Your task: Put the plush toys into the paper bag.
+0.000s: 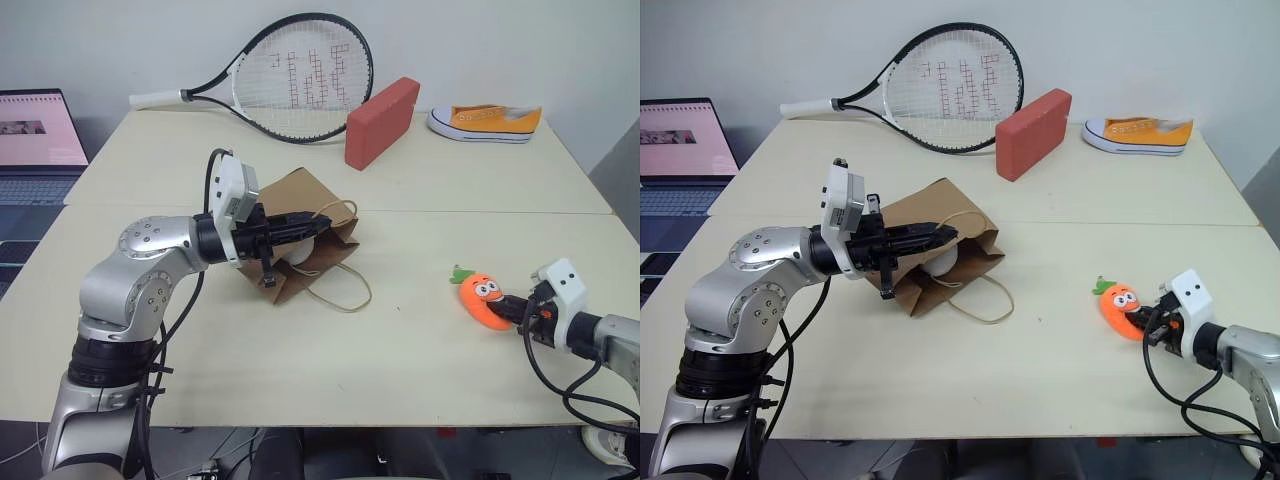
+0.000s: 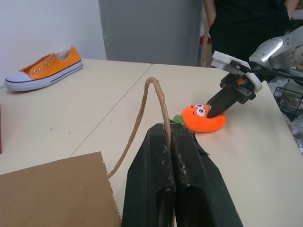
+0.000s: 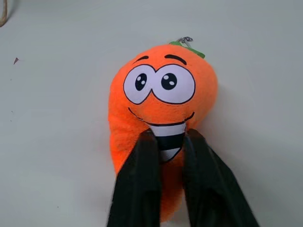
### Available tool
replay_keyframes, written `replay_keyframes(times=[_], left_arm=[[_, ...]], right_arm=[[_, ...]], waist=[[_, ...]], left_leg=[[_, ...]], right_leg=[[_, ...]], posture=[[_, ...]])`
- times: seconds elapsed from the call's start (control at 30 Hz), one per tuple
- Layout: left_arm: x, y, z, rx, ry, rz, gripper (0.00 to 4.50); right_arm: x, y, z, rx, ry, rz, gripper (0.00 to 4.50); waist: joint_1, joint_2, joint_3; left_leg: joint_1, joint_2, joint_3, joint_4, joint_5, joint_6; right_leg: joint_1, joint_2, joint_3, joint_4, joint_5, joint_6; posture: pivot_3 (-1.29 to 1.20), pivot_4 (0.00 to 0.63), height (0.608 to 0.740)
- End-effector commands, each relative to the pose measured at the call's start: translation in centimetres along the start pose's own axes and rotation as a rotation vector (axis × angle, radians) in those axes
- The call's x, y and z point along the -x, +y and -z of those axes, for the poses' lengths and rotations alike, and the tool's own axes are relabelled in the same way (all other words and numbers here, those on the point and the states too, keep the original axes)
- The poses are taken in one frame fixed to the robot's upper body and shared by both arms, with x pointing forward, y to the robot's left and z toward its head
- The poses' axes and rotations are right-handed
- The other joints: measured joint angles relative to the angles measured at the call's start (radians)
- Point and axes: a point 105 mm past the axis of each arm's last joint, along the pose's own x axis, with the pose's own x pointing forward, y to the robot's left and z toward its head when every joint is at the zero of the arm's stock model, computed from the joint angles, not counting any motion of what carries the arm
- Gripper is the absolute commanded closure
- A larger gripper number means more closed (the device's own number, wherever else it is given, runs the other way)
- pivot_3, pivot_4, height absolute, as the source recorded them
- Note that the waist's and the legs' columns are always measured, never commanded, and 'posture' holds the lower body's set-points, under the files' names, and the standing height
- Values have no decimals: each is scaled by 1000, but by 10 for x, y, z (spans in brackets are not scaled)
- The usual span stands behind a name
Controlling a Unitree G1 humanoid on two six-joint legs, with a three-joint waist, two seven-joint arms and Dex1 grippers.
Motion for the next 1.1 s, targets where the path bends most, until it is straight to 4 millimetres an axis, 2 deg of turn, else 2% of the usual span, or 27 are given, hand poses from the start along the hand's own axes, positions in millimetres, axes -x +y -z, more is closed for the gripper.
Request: replay_keyframes(times=[0.03, 0.17, 0.33, 0.4, 0.6, 0.8, 1.1], left_arm=[[4, 0, -10, -46, -14, -7, 4500], [5, 1, -12, -47, -18, -6, 4500], [4, 2, -15, -49, -22, 2, 4500], [3, 1, -16, -50, -24, 9, 4500], [0, -3, -18, -53, -28, 31, 4500], [1, -8, -20, -51, -23, 43, 4500], [3, -16, -19, -33, -8, 72, 4500]], right_arm=[[-1, 6, -20, 48, -55, -20, 4494], [-6, 37, -47, 126, -121, -140, 4494], [-20, 84, -71, 175, -182, -306, 4494], [-28, 96, -78, 177, -203, -342, 4494], [-71, 135, -100, 126, -278, -429, 4494], [-107, 155, -122, 56, -359, -411, 4494], [-134, 156, -157, 52, -463, -271, 4494]], waist=[[-2, 0, 0], [-3, 0, 0], [0, 0, 0], [0, 0, 0], [-2, 0, 0], [-2, 0, 0], [-2, 1, 0]], left_leg=[[0, 0, 0, 0, 0, 0], [0, 0, 0, 0, 0, 0], [-1, 1, -2, -1, 0, 0], [-1, 1, -2, -1, 0, 0], [-1, 1, -2, -1, 0, 0], [-2, 1, -3, -1, 0, 0], [-2, 1, -4, -2, 0, 0]], right_leg=[[0, 0, 0, 0, 0, 0], [0, 1, 0, 0, 0, 0], [0, 2, 0, 0, 0, 0], [-1, 2, 0, 0, 0, 0], [-1, 2, 0, 1, 0, 0], [-2, 2, -1, 1, 3, 5], [-2, 3, -1, 1, 3, 5]], posture=[[0, 150, 740], [0, 150, 740], [0, 150, 740], [0, 150, 740], [0, 150, 740], [0, 150, 740], [0, 150, 740]])
